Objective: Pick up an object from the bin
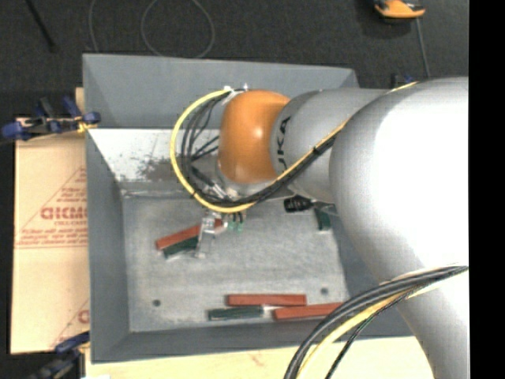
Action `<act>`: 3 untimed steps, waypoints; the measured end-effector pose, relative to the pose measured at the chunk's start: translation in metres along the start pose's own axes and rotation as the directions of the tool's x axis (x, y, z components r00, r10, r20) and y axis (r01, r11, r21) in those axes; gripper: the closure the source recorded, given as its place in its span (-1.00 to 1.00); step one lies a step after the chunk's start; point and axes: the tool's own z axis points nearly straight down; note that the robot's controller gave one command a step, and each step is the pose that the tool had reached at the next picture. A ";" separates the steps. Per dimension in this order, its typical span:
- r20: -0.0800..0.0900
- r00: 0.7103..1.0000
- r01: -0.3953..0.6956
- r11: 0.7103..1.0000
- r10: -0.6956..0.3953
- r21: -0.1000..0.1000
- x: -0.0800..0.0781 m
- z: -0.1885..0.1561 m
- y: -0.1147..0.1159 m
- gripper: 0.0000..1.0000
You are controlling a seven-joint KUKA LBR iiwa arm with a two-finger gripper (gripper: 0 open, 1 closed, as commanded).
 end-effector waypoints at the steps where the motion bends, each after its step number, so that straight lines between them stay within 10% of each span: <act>1: -0.001 1.000 -0.005 1.000 0.005 0.004 -0.001 0.000 -0.005 1.00; 2: 0.000 0.984 -0.178 0.984 0.178 0.003 -0.018 -0.005 0.015 1.00; 3: -0.002 0.998 0.061 0.998 -0.061 0.005 -0.007 -0.037 0.013 1.00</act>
Offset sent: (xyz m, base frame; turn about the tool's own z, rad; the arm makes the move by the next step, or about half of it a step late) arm 0.0000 0.0000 0.0000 0.0000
